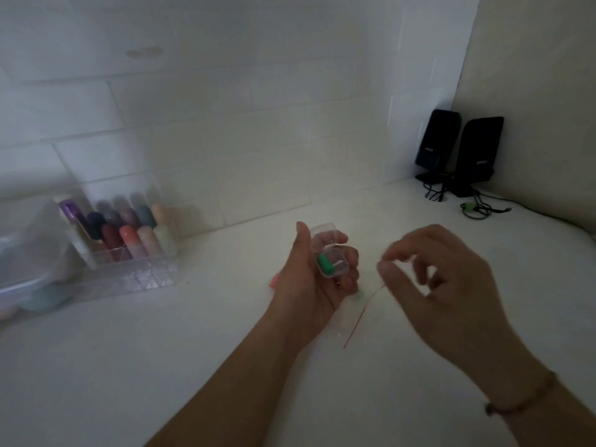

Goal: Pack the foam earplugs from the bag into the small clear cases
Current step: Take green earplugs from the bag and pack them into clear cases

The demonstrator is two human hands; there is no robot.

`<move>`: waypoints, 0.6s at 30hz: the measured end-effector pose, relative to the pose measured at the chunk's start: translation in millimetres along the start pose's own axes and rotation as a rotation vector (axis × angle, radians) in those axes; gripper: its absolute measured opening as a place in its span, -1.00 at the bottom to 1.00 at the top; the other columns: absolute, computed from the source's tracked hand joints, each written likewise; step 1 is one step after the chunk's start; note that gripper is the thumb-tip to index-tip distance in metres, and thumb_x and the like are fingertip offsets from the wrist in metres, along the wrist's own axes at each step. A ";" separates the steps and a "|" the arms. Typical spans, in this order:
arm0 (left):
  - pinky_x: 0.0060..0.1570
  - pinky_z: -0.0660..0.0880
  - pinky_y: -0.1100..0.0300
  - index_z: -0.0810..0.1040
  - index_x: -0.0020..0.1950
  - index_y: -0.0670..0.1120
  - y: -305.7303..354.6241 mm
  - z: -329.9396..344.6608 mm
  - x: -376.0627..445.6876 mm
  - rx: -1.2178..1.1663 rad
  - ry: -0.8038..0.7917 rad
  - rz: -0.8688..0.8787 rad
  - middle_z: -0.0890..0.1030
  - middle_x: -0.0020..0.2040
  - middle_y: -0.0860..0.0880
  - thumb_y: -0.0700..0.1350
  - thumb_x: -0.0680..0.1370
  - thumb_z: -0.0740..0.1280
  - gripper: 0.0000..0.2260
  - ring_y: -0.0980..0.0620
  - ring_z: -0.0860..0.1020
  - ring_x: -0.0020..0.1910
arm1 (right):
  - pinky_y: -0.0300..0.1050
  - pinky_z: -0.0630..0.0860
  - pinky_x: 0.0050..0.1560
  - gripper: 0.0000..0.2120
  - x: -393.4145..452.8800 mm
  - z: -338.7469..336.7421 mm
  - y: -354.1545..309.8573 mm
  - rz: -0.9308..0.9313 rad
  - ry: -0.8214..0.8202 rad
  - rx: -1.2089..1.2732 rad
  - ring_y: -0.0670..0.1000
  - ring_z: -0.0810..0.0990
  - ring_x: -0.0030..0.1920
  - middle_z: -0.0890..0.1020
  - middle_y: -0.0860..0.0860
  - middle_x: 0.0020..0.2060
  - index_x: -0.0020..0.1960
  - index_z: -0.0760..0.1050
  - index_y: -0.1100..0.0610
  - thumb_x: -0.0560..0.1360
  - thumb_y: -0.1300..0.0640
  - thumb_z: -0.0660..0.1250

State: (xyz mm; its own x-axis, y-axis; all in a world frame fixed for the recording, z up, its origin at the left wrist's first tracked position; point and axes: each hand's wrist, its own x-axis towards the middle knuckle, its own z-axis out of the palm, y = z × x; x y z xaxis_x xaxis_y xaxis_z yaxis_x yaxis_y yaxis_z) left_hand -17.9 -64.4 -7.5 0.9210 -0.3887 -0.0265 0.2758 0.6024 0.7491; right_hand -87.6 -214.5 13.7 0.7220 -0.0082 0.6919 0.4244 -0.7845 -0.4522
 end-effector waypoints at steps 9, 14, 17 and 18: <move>-0.44 0.29 0.25 0.47 -0.08 -0.12 7.8 -12.6 6.3 -0.185 0.109 0.055 0.48 -0.35 -0.11 0.28 0.59 0.06 -0.52 0.01 0.37 -0.52 | -0.21 0.46 -0.11 -0.78 -7.2 8.7 6.8 0.273 -0.559 -0.283 -0.15 0.54 -0.16 0.53 -0.25 -0.31 0.08 0.57 -0.28 0.50 -0.21 0.23; -0.45 0.29 0.26 0.45 -0.06 -0.12 7.4 -12.5 5.4 -0.186 0.094 0.049 0.47 -0.36 -0.08 0.28 0.59 0.05 -0.52 0.02 0.37 -0.52 | -0.21 0.38 -0.11 -0.65 -14.9 37.7 13.5 0.274 -0.418 -0.441 -0.06 0.57 0.07 0.64 -0.15 0.03 0.26 0.45 -0.27 0.55 -0.28 0.09; -0.44 0.29 0.26 0.46 -0.05 -0.12 6.9 -11.1 5.3 -0.166 0.103 0.043 0.47 -0.32 -0.09 0.28 0.59 0.06 -0.52 0.01 0.37 -0.53 | -0.18 0.38 -0.13 -0.66 -13.3 50.6 15.9 0.289 -0.359 -0.529 -0.03 0.57 0.04 0.63 -0.13 0.02 0.20 0.49 -0.23 0.54 -0.28 0.08; -0.44 0.30 0.26 0.46 -0.05 -0.12 6.8 -10.5 5.3 -0.161 0.103 0.039 0.47 -0.31 -0.10 0.28 0.59 0.06 -0.53 0.01 0.37 -0.53 | -0.18 0.37 -0.14 -0.67 -12.7 53.1 16.2 0.291 -0.346 -0.537 -0.03 0.57 0.03 0.63 -0.13 0.01 0.18 0.51 -0.24 0.54 -0.26 0.09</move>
State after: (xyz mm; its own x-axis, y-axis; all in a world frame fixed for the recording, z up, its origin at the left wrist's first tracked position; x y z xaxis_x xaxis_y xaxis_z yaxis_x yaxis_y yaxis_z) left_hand -8.2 -55.1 -9.5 0.9529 -0.2943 -0.0735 0.2722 0.7229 0.6351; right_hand -60.9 -194.2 -32.3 0.9355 -0.1365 0.3259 -0.0768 -0.9789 -0.1895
